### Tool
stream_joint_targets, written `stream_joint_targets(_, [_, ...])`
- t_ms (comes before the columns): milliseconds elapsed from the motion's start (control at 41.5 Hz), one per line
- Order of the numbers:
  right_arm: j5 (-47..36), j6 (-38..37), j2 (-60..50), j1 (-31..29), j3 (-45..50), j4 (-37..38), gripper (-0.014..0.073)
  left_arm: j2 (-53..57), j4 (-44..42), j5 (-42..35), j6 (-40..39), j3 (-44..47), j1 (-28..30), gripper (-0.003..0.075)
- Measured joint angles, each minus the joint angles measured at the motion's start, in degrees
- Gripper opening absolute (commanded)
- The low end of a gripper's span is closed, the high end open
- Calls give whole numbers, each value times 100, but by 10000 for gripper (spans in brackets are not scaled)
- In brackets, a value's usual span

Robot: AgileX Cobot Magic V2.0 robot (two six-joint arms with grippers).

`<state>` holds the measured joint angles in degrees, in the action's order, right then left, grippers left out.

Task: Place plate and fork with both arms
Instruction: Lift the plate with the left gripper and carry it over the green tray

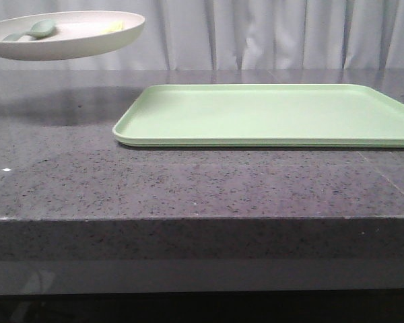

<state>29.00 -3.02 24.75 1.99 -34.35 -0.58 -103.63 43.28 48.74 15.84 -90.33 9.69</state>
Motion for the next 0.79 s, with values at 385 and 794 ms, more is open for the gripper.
stream_joint_targets(385, [0, 0, 0, 0, 0, 0, 533, -13, -1316, -690, -2051, -313, -1818, -20])
stream_joint_targets(794, [0, 0, 0, 0, 0, 0, 533, -563, -2464, -1278, -3538, -335, -3153, -20])
